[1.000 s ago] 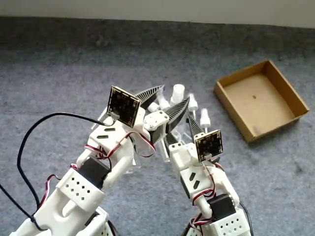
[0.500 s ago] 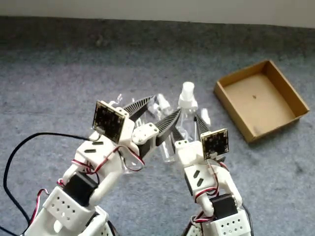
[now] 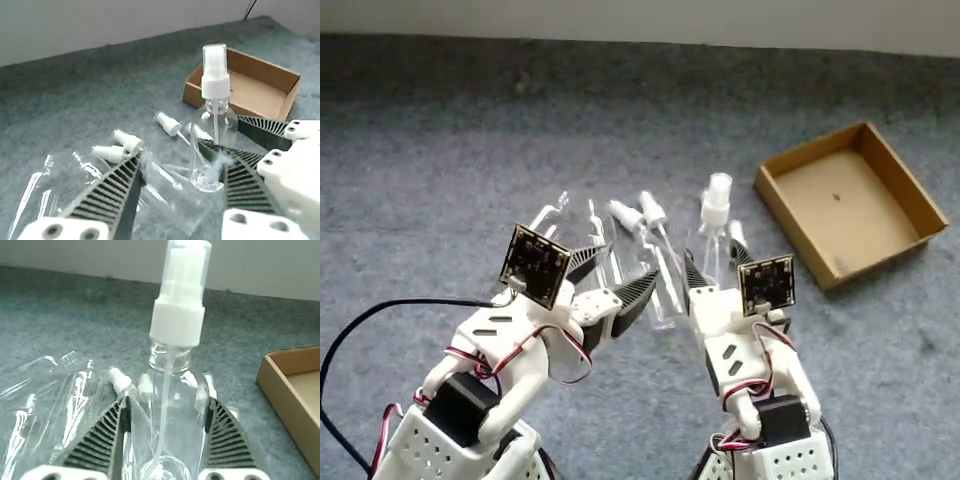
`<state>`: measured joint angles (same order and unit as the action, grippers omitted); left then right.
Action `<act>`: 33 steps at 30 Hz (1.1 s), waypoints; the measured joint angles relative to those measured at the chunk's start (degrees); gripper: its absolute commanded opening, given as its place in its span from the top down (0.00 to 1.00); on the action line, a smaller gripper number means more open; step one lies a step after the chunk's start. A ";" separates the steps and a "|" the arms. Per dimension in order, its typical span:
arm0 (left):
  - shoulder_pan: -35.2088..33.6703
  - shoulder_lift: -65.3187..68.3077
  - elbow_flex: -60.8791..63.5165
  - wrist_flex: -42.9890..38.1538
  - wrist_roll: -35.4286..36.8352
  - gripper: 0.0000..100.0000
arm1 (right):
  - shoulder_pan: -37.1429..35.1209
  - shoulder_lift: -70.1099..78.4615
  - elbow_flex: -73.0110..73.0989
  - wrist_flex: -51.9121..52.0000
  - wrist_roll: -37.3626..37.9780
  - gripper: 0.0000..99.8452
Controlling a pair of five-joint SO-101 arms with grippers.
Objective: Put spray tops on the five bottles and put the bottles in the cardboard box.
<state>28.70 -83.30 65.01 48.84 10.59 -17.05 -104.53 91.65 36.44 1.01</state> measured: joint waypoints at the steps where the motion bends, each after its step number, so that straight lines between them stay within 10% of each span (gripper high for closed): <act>1: -0.09 -0.09 0.79 0.97 -0.09 0.90 | 0.18 0.00 -0.62 0.00 0.00 0.92; 17: -0.26 0.09 16.35 -11.16 -0.26 0.98 | 3.69 -0.09 -17.32 -1.58 14.68 0.92; 33: 1.93 0.09 16.97 -11.25 -0.26 0.98 | 3.69 18.81 -23.82 -2.29 -0.53 0.92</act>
<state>30.64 -83.21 81.98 37.58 10.33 -13.36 -85.71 67.82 34.15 0.48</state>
